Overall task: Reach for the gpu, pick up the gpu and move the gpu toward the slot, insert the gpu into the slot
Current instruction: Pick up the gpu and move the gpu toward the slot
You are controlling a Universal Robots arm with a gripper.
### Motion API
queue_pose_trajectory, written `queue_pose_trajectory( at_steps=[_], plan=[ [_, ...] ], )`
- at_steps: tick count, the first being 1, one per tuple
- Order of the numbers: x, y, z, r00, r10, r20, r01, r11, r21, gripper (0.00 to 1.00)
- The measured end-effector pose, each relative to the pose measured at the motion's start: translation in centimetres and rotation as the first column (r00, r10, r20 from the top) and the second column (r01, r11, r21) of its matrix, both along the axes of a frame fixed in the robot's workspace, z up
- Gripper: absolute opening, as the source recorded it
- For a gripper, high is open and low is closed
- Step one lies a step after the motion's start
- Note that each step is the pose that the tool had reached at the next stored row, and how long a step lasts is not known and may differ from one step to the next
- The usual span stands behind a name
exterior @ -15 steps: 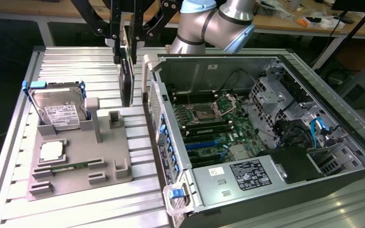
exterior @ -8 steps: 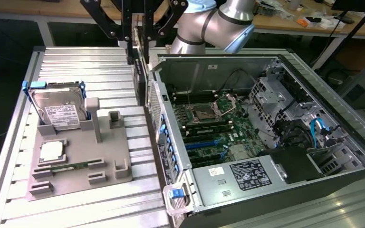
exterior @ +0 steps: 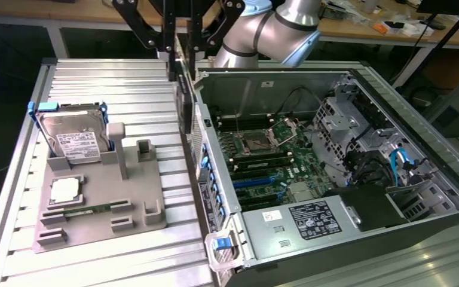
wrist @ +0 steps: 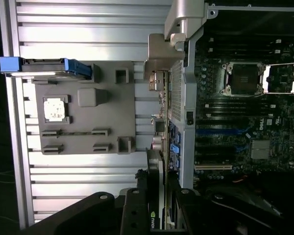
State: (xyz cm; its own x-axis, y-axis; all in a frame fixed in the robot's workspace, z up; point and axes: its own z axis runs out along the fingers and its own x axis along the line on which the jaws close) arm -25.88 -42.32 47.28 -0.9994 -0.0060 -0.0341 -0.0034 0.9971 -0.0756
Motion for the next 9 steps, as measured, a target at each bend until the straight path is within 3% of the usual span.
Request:
queue_pose_trajectory(
  at_steps=[5, 6, 7, 9],
  plan=[
    [1.6, 0.0, -0.03, 1.0, 0.0, 0.0013, 0.0, 1.0, 0.0, 0.27],
    [1.8, 0.01, -0.04, 1.0, 0.0, 0.0047, 0.0, 1.0, 0.0, 0.27],
    [2.0, 0.02, -0.07, 0.9999, 0.0, 0.012, 0.0, 1.0, 0.0001, 0.27],
    [2.5, 0.01, -0.1, 0.9999, 0.0, 0.0157, 0.0, 1.0, 0.0, 0.27]
  ],
)
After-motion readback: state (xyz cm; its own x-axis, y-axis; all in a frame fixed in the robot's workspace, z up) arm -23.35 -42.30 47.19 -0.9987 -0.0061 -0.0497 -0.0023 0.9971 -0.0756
